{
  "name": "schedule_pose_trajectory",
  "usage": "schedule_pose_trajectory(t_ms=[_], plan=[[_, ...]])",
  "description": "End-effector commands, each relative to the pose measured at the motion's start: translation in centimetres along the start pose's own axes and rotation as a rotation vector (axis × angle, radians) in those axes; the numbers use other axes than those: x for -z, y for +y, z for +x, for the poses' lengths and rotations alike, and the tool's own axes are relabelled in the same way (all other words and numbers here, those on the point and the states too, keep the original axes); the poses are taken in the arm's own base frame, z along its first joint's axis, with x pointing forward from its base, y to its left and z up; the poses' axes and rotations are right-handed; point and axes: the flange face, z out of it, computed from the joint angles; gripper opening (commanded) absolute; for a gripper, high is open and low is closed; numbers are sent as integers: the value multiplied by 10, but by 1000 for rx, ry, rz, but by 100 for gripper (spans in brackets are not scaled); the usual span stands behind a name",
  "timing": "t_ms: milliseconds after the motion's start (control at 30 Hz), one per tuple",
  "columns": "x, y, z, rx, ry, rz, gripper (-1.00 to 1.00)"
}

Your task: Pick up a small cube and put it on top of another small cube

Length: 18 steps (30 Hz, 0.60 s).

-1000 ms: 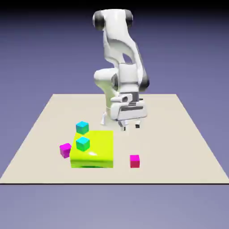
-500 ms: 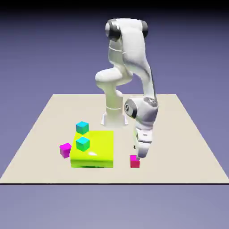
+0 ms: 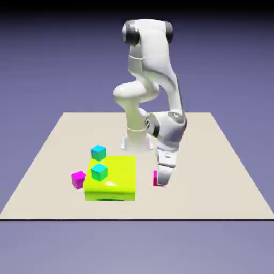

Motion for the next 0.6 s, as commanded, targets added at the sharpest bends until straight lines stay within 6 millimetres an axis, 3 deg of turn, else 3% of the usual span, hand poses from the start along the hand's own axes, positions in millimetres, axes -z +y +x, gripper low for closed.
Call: schedule_pose_trajectory(t_ms=[0,167,233,267,433,467,500,567], plan=[[10,14,-5,-66,-8,6,-100],[46,126,-77,-512,-73,76,-100],[56,156,-107,-653,-95,106,-100],[56,156,-107,-653,-95,106,-100],[-13,147,-107,-653,-95,106,-100],[-13,147,-107,-653,-95,106,100],[-13,147,-107,-653,-95,106,100],[15,151,-105,-651,-95,108,100]])
